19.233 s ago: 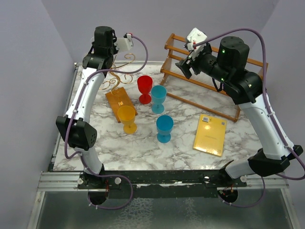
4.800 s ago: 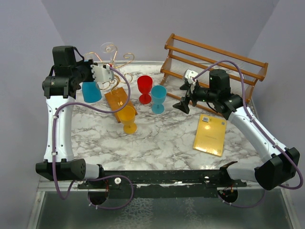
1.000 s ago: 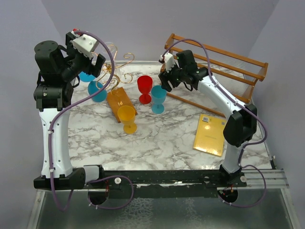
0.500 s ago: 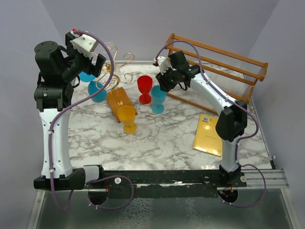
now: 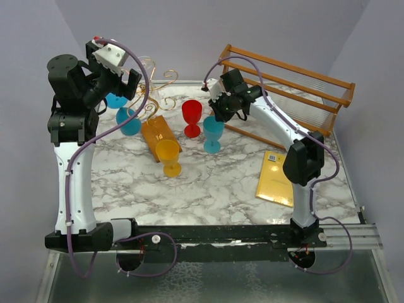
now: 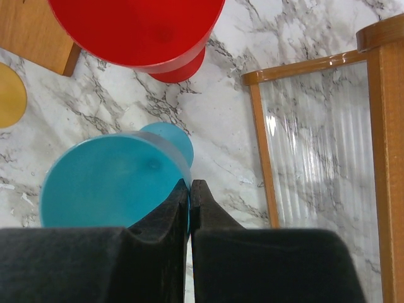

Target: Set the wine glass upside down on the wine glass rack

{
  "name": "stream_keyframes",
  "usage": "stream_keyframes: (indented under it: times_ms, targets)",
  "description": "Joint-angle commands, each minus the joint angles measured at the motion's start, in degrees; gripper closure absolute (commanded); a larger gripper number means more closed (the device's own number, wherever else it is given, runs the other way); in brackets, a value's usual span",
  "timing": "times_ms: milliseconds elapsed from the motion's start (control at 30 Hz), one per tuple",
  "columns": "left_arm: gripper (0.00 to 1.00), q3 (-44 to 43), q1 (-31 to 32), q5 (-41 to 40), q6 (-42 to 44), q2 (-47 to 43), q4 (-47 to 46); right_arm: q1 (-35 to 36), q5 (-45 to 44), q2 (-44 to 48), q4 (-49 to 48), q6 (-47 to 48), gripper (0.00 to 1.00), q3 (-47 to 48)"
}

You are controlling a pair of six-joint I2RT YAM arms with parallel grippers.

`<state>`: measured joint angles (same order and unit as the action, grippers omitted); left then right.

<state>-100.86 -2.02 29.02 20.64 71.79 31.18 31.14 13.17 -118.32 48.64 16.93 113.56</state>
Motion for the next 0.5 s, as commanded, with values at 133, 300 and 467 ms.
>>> stream_keyframes:
  times_ms: [133,300,467]
  targets:
    - [0.01,3.0,0.0,-1.0,-11.4,0.3,-7.4,-0.7,-2.6,14.2,-3.2,2.7,0.99,-10.4]
    - [0.01,4.8,-0.1,-0.1,-16.0,0.2,-9.5,-2.4,-1.6,25.9,-7.5,2.6,0.99,-20.9]
    - [0.01,5.6,-0.3,4.1,-22.3,1.5,-13.9,-3.7,-1.8,37.9,-11.1,0.9,0.99,-26.9]
